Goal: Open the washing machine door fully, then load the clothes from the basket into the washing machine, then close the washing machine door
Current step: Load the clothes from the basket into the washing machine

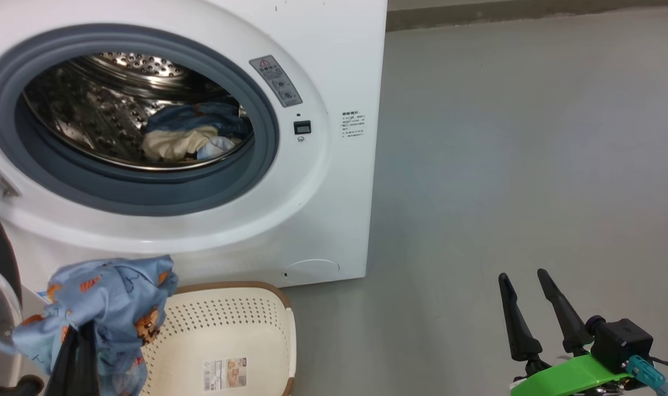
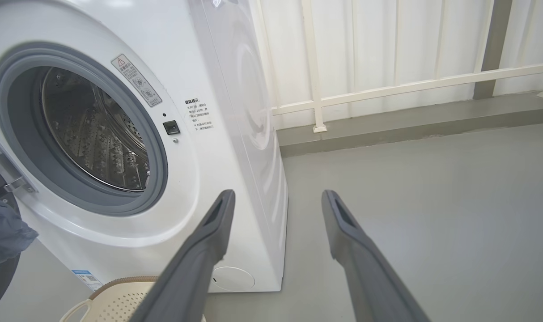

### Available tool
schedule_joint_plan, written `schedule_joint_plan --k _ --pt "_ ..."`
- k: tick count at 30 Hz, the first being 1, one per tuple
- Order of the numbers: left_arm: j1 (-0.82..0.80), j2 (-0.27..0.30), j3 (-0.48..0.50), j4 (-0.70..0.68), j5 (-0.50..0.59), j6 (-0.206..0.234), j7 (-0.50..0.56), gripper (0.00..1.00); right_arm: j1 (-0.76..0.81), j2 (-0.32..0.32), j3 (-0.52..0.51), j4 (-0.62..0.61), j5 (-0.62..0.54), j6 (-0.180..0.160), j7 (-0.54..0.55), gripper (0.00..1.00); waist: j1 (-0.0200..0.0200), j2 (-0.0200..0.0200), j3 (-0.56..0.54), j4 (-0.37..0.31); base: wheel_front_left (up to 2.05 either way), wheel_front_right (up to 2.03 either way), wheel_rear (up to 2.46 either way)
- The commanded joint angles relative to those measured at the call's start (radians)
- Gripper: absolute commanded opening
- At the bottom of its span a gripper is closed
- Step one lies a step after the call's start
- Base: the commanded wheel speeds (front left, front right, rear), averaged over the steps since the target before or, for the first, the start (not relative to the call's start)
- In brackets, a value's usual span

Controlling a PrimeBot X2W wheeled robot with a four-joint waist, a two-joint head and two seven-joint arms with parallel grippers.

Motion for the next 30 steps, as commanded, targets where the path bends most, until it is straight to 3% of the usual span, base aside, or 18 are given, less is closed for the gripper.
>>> schedule_joint_plan --k 1,12,30 --pt "-0.046 0.025 0.029 -0.031 0.002 -0.003 -0.012 0.00 -0.012 -0.002 0.029 -0.031 0.008 0.006 -0.005 1.00 0.0000 0.0000 0.014 -0.005 0.00 0.00 0.00" --pt "-0.174 0.083 0.000 -0.013 -0.050 -0.003 -0.012 0.00 -0.040 -0.002 0.040 -0.051 0.004 0.006 -0.005 1.00 0.0000 0.0000 0.119 -0.031 0.00 0.00 0.00" --pt "-0.492 0.263 -0.050 0.055 -0.115 -0.003 -0.012 0.00 -0.095 -0.002 0.067 -0.103 0.009 0.006 -0.005 1.00 0.0000 0.0000 0.333 -0.100 0.00 0.00 0.00"
